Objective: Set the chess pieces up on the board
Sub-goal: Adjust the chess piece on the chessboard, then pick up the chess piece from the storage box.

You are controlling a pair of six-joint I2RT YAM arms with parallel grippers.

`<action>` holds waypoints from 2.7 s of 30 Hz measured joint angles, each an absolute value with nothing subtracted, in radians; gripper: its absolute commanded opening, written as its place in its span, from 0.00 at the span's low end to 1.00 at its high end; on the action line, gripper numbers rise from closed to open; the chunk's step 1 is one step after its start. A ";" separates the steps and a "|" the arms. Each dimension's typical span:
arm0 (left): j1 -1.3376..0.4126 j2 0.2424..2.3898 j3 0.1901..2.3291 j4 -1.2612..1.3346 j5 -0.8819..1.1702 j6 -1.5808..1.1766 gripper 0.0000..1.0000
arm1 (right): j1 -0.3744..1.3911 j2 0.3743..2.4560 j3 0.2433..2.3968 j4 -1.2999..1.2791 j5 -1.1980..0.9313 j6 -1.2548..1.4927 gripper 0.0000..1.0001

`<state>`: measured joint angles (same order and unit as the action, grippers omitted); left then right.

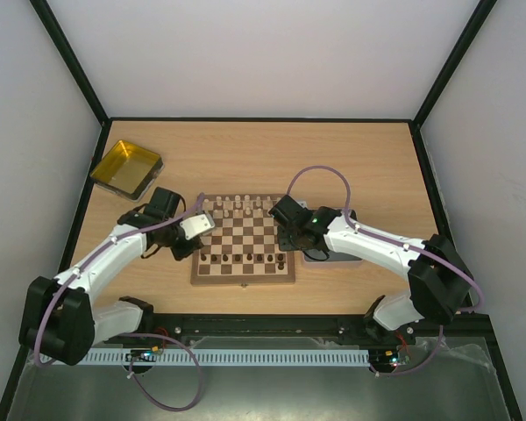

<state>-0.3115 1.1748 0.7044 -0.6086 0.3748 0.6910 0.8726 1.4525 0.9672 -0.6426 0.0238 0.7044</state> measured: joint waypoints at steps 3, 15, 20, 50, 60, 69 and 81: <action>-0.303 1.183 0.693 -0.612 0.374 0.701 0.16 | 0.873 1.452 0.967 -0.643 0.026 0.704 0.38; -0.297 1.224 0.669 -0.595 0.373 0.715 0.16 | 0.873 1.452 0.968 -0.643 0.026 0.704 0.38; -0.296 1.246 0.644 -0.571 0.370 0.715 0.16 | 0.873 1.452 0.967 -0.643 0.026 0.704 0.38; -0.206 1.279 0.633 -0.522 0.297 0.714 0.51 | 0.873 1.441 0.954 -0.638 0.034 0.712 0.42; -0.163 1.151 0.748 -0.583 0.352 0.635 0.91 | 0.823 1.423 0.954 -0.642 0.049 0.706 0.78; -0.160 1.100 0.809 -0.561 0.440 0.477 1.00 | 0.637 1.361 0.938 -0.645 0.092 0.706 0.95; -0.155 0.925 0.764 -0.374 0.307 0.302 1.00 | 0.623 1.339 0.937 -0.658 0.193 0.741 0.46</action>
